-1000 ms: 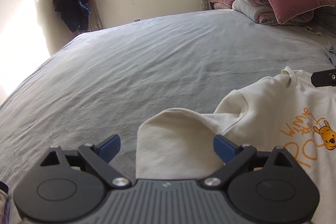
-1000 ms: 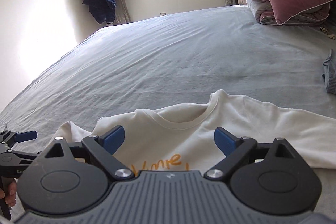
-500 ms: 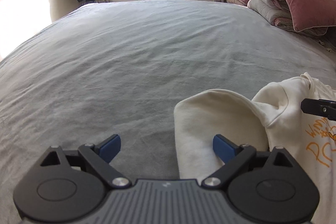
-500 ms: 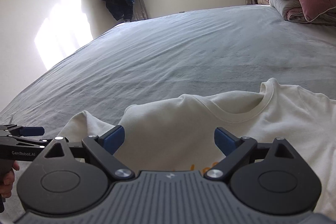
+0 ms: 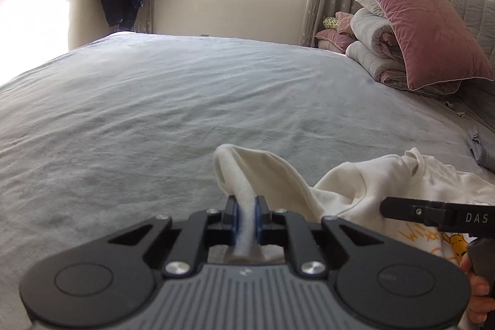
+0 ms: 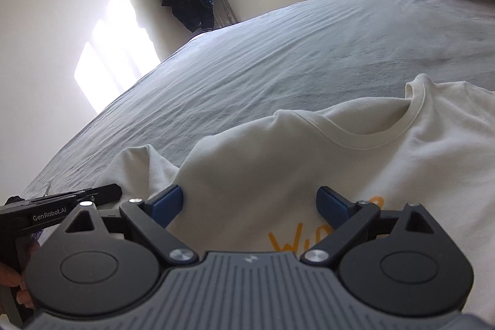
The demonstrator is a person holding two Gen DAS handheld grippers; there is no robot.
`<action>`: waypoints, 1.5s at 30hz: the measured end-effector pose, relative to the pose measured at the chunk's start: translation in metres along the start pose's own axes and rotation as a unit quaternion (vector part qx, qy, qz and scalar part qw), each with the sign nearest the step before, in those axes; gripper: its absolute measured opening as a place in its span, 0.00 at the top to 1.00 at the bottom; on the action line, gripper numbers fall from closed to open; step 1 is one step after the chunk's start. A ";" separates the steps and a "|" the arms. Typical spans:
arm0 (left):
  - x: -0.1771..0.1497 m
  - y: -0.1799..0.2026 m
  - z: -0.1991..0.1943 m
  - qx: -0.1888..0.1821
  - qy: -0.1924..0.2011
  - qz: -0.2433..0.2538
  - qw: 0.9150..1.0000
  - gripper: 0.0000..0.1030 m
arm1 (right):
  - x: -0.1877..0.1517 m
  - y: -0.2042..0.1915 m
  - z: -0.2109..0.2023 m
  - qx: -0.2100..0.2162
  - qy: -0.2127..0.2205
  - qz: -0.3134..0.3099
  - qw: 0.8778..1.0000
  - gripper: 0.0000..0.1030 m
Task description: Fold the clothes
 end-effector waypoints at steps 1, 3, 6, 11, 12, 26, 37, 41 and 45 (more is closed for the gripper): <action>0.006 0.009 -0.005 -0.011 0.011 0.008 1.000 0.90 | 0.002 0.003 -0.003 -0.003 0.004 0.005 1.000 0.08; 0.013 0.030 -0.014 -0.037 0.023 0.025 0.999 0.90 | 0.007 0.009 -0.009 -0.008 0.011 0.014 1.000 0.08; 0.007 0.061 -0.021 -0.083 0.017 0.047 0.995 0.90 | 0.014 0.020 -0.019 -0.004 0.021 0.035 0.999 0.08; -0.035 0.111 -0.027 -0.159 -0.038 0.087 0.983 0.90 | 0.024 0.032 -0.041 0.035 0.033 0.064 0.997 0.22; -0.046 0.120 -0.028 -0.169 -0.049 0.099 0.979 0.90 | 0.026 0.034 -0.044 0.046 0.036 0.072 0.996 0.26; -0.067 0.127 -0.052 -0.194 -0.082 0.139 0.968 0.66 | 0.000 -0.002 -0.017 0.081 -0.058 -0.010 0.995 0.70; -0.042 0.059 -0.010 -0.153 -0.152 -0.111 0.970 0.49 | 0.001 0.007 -0.024 0.116 -0.068 0.031 0.990 0.85; -0.045 0.063 0.003 -0.175 -0.169 -0.187 0.952 0.59 | 0.002 0.009 -0.021 0.116 -0.068 0.038 0.990 0.85; -0.046 0.071 0.010 -0.172 -0.175 -0.213 0.946 0.74 | 0.003 0.012 -0.022 0.118 -0.066 0.049 0.990 0.85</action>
Point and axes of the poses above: each gripper's, at about its wrist camera, not at the fingertips, and z roughly the way its jaws point, y to its right, x to its top, the point moved 8 cm from there along z, roughly the way its jaws point, and after that the axes turned 5 degrees about x, right-handed, at the moved point
